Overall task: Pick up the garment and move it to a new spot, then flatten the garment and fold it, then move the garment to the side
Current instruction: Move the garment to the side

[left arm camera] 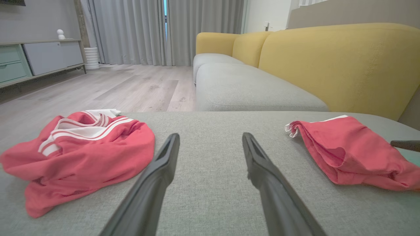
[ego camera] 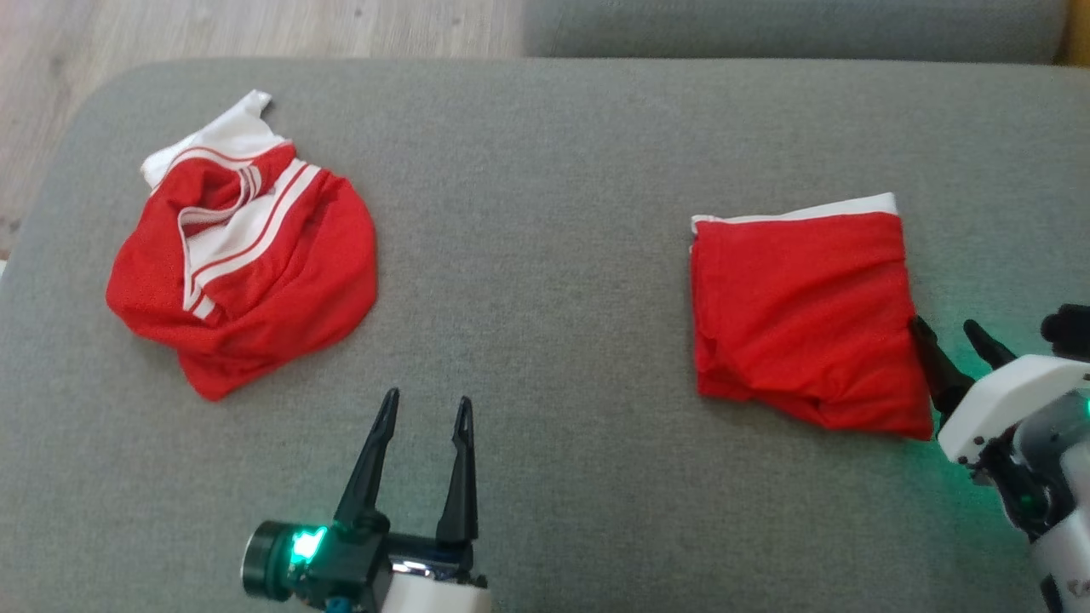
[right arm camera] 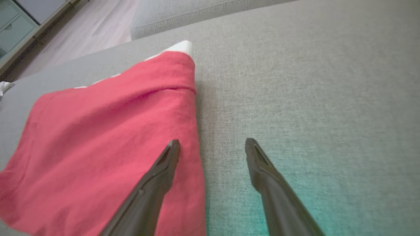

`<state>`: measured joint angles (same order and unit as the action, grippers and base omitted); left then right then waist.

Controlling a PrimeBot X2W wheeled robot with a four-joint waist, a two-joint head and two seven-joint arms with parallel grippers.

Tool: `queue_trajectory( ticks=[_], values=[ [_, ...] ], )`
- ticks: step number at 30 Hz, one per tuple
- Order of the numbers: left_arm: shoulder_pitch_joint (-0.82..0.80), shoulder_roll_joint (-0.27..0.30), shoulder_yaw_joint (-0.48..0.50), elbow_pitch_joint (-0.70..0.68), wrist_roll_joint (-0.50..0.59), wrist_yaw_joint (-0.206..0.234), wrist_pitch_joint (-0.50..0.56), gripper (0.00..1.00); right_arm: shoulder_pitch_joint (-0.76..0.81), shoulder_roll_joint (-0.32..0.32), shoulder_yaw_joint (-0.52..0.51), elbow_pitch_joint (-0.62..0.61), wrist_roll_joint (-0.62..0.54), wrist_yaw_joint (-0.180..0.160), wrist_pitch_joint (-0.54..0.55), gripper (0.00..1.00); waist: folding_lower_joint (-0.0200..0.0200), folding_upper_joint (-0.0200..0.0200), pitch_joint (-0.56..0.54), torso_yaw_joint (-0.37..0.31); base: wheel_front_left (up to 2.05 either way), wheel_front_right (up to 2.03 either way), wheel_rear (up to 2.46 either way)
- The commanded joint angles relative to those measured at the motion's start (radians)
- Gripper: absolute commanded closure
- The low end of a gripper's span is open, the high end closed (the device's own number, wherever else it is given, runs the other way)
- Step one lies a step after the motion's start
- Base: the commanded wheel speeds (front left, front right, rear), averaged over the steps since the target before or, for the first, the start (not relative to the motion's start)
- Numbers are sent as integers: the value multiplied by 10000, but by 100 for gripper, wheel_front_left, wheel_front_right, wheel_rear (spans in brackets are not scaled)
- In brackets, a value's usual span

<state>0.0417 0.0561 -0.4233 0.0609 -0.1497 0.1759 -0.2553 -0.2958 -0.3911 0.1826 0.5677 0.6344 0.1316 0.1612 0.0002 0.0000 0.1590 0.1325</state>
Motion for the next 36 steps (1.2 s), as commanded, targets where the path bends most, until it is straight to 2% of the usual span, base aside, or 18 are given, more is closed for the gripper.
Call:
queue_trajectory(
  ticks=[1, 2, 3, 4, 5, 6, 8, 13, 18, 27, 29, 35, 36],
  values=[
    [-404, -59, 183, -226, -16, 31, -65, 0, -348, -278, 264, -105, 76, -9, -15, 0, -2, 0, 161, 80, 0, 0, 0],
    [-469, -59, 145, -201, -19, 29, -65, 0, -420, -284, 359, 32, 115, -9, -16, 0, -2, 0, 238, 87, 0, 0, 0],
    [-539, -59, 111, -183, -25, 32, -65, 0, -493, -289, 468, 149, 160, -9, -11, 14, -2, 0, 314, 93, 0, 0, 0],
    [-607, -59, 79, -170, -35, 41, -65, 0, -557, -289, 581, 240, 235, -9, -8, 46, -2, 0, 379, 98, 0, 0, 0],
    [-607, -59, 79, -170, -35, 41, -65, 0, -557, -289, 581, 240, 235, -9, -8, 46, -2, 0, 379, 98, 0, 0, 0],
    [-671, -59, 48, -164, -48, 51, -65, 0, -619, -284, 674, 314, 337, -9, 5, 56, -2, 0, 447, 96, 0, 0, 0],
    [-780, -59, -7, -167, -87, 91, -65, 0, -726, -305, 880, 376, 552, -9, 34, 100, -2, 0, 559, 69, 0, 0, 0],
    [-1000, -59, -96, -192, -185, 199, -65, 0, -1022, -802, 1161, 273, 803, -9, -220, 100, -2, 0, 784, -149, 0, 0, 0],
    [-1235, -59, -147, -277, -248, 276, -65, 0, -1424, -1784, 1048, 126, 745, -9, -396, 100, -2, 0, 1130, -559, 0, 0, 0],
    [-1965, -59, -162, -352, -131, 240, -65, 0, -1947, -3844, 24, -112, 422, -9, -141, 100, -2, 0, 2283, -1316, 0, 0, 0],
    [-2225, -59, -131, -324, -37, 182, -65, 0, -2014, -4211, -468, -239, 146, -9, -13, 100, -2, 0, 2614, -1507, 0, 0, 0],
    [-2634, -59, -77, -273, 65, 83, -65, 0, -2164, -4369, -1657, -373, -692, -9, -8, 100, -2, 0, 3022, -1750, 0, 0, 0],
    [-2682, -59, -87, -252, 66, 65, -65, 0, -2209, -4326, -1899, -341, -939, -9, -81, 85, -2, 0, 3040, -1761, 0, 0, 0]
  ],
)
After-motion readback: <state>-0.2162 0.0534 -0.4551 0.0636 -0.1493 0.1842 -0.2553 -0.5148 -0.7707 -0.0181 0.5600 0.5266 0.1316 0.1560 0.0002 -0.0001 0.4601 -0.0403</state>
